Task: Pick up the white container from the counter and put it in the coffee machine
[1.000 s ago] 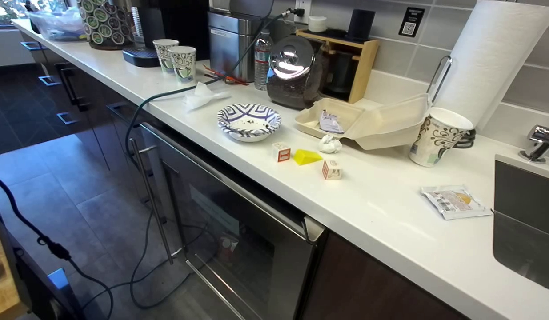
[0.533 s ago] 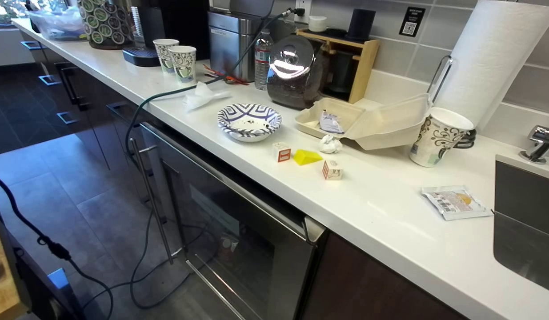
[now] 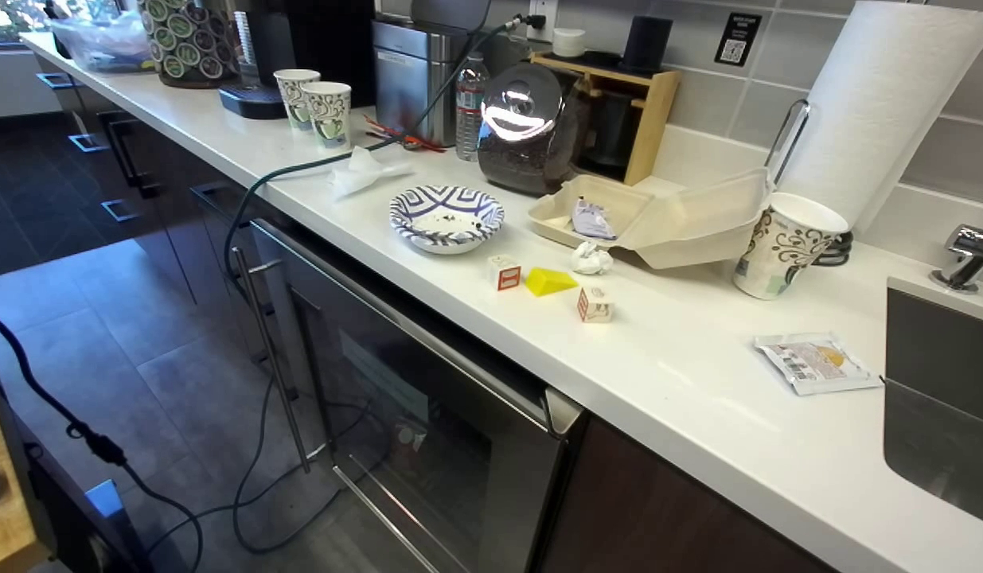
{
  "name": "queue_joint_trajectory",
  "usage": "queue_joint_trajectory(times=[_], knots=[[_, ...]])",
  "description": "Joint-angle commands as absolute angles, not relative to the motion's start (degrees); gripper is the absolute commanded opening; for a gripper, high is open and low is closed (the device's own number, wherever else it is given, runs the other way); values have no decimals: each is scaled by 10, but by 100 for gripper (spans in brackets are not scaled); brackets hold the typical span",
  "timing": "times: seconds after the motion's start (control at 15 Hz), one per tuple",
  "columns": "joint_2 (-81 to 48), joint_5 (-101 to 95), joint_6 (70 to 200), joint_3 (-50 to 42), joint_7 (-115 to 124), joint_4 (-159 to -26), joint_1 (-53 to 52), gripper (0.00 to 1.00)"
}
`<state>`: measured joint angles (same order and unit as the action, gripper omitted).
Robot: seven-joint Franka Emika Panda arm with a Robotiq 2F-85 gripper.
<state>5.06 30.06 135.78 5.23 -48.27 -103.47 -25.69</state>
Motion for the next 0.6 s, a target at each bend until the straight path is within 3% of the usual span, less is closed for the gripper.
queue_joint_trajectory(times=[0.0,0.07,0.53], knots=[[50,303,1355,85,-483,-1033,-222,51],[64,257,1355,91,-414,-1047,-213,26],[50,59,1262,158,-96,-1006,-192,26]])
